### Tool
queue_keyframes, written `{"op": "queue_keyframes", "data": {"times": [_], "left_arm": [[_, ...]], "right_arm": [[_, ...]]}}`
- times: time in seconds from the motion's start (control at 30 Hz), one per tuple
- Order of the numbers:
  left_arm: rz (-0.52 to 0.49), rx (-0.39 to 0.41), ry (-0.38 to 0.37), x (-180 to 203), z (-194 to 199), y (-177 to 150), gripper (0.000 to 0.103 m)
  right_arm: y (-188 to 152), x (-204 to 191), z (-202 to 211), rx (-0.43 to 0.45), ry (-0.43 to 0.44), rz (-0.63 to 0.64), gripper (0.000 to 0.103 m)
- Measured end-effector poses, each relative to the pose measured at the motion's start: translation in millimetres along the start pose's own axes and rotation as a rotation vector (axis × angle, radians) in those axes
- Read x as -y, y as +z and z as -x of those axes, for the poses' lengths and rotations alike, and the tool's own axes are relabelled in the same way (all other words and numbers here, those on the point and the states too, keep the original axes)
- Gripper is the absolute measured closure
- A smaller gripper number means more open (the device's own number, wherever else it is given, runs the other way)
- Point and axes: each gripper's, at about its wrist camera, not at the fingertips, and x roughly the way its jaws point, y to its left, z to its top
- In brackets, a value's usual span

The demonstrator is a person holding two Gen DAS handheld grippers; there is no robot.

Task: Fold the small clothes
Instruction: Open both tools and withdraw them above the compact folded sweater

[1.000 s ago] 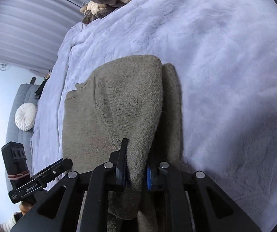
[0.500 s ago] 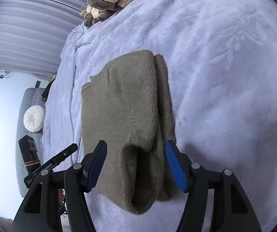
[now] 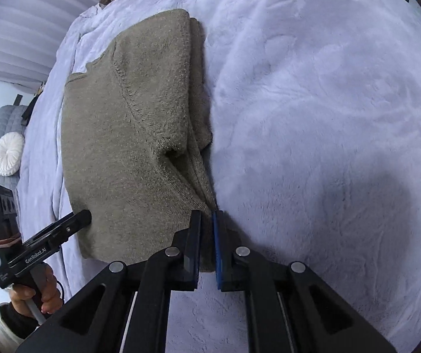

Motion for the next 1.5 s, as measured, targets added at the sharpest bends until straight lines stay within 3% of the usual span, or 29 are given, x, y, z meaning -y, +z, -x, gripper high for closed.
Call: {"op": "queue_keyframes", "data": {"times": [0.27, 0.47, 0.67, 0.93, 0.97, 1.1, 1.17, 1.23, 1.27, 1.5], "left_arm": [[0.045, 0.014, 0.053, -7, 27, 17, 0.034], [0.12, 0.073, 0.05, -15, 39, 51, 0.034], [0.143, 0.057, 0.098, -11, 22, 62, 0.034], [0.149, 0.057, 0.083, -11, 21, 61, 0.033], [0.148, 0.058, 0.087, -11, 21, 61, 0.03], [0.149, 0.064, 0.093, -13, 20, 60, 0.027], [0.152, 0.064, 0.09, -13, 19, 60, 0.027], [0.15, 0.063, 0.091, -13, 20, 60, 0.027], [0.147, 0.062, 0.092, -12, 20, 60, 0.027], [0.138, 0.059, 0.096, -13, 20, 60, 0.027]], "right_arm": [[2, -9, 28, 0.012, -0.043, 0.011, 0.094], [30, -29, 54, 0.088, 0.011, 0.035, 0.092], [54, -67, 29, 0.053, -0.001, 0.128, 0.092], [69, -55, 6, 0.032, -0.094, 0.127, 0.09], [70, -54, 2, 0.023, -0.102, 0.128, 0.09], [72, -43, 0, 0.014, -0.07, 0.109, 0.09], [72, -43, 0, 0.013, -0.076, 0.131, 0.088], [70, -41, 1, 0.007, -0.097, 0.146, 0.069], [70, -37, 2, 0.006, -0.103, 0.141, 0.066], [65, -11, 26, 0.036, -0.009, 0.045, 0.061]]}}
